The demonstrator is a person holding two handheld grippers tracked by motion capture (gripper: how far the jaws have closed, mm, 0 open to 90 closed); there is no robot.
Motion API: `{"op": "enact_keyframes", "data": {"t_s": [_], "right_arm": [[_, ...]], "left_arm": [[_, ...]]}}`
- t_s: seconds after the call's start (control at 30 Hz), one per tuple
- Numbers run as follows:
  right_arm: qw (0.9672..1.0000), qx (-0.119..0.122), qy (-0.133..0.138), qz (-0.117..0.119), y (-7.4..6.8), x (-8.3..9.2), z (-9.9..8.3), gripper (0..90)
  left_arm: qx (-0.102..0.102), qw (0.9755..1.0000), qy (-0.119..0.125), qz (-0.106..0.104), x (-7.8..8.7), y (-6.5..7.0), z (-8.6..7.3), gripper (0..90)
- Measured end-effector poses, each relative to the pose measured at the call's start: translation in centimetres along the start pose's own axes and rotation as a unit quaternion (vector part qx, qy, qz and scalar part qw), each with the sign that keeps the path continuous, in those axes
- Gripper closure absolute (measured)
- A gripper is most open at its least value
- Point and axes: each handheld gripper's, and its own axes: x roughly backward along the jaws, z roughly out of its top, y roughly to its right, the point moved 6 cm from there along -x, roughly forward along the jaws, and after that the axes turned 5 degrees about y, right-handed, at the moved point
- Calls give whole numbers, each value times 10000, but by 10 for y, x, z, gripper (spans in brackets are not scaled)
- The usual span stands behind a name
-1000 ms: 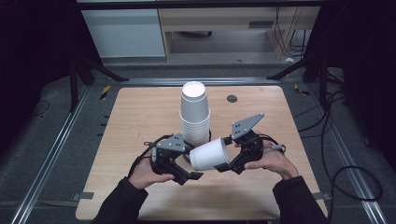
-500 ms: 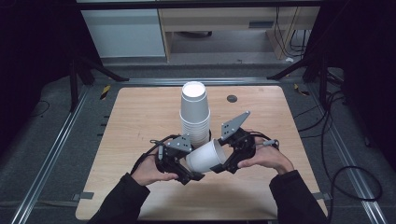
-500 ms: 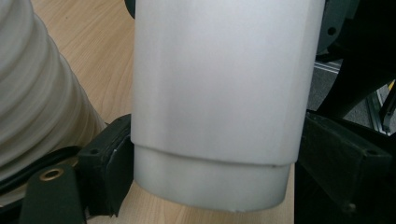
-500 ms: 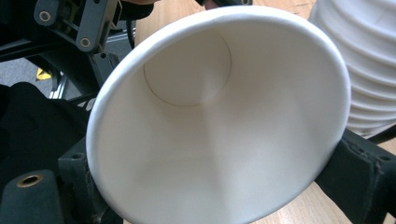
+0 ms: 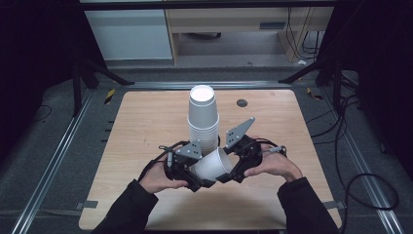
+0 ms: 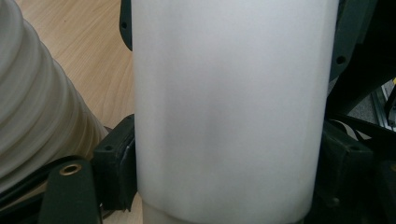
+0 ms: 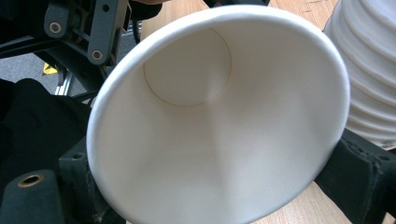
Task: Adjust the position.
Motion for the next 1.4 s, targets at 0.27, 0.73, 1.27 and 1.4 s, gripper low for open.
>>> {"op": "enact_keyframes", "data": {"t_s": [0.27,0.73,1.27,1.4], "right_arm": [[10000,0,-27,-13,0,-1,-1,88],[9968,45,712,-359,-4,21,10,44],[9859,-492,1480,-600,-7,31,-13,41],[9852,-564,1509,-589,-7,28,-16,41]], "left_arm": [[33,10000,-18,-48,-2,0,-1,230],[121,9996,206,151,5,-1,-10,224],[361,9945,847,505,7,1,-11,220],[325,9945,862,492,1,3,-10,220]]}}
